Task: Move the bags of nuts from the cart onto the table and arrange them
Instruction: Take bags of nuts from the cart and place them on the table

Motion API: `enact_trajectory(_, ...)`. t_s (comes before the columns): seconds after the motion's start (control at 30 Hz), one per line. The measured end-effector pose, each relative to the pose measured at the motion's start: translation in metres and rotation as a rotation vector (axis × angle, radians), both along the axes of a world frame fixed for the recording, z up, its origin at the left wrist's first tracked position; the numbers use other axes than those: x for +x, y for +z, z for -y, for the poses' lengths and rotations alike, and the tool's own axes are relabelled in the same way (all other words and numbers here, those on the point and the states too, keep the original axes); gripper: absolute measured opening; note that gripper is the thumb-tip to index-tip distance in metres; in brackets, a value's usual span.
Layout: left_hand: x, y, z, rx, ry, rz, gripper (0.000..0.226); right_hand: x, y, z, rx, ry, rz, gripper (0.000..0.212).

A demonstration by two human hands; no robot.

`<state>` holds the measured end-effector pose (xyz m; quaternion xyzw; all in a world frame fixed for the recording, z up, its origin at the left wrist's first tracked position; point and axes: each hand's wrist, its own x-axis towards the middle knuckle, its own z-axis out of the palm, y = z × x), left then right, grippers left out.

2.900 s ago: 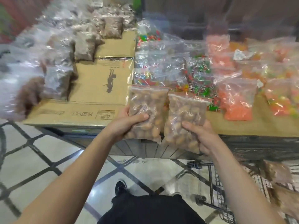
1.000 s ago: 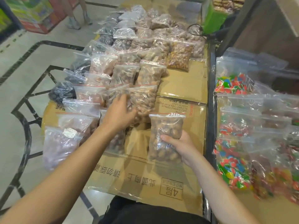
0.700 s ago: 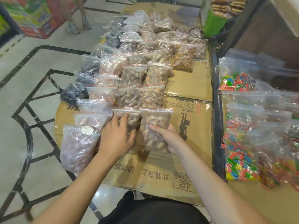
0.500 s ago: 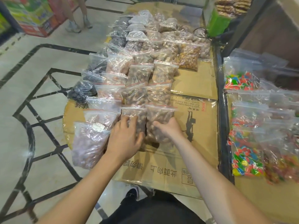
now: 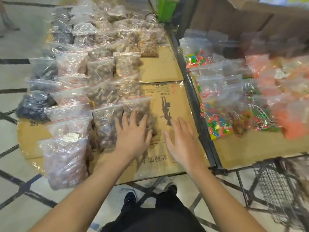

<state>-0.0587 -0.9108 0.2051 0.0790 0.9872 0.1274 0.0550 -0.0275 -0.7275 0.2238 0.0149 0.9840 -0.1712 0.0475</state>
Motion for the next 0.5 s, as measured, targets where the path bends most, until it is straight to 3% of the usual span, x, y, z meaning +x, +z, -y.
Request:
enact_trajectory(0.2,0.011,0.019,-0.086,-0.032,-0.223,-0.084,0.065,0.042,0.007,-0.067,0.157,-0.22,-0.031,0.062)
enact_trajectory(0.5,0.058,0.032,-0.268,-0.056,-0.469,-0.115,0.064,0.133,0.015,-0.225,0.176,-0.502,-0.009,0.066)
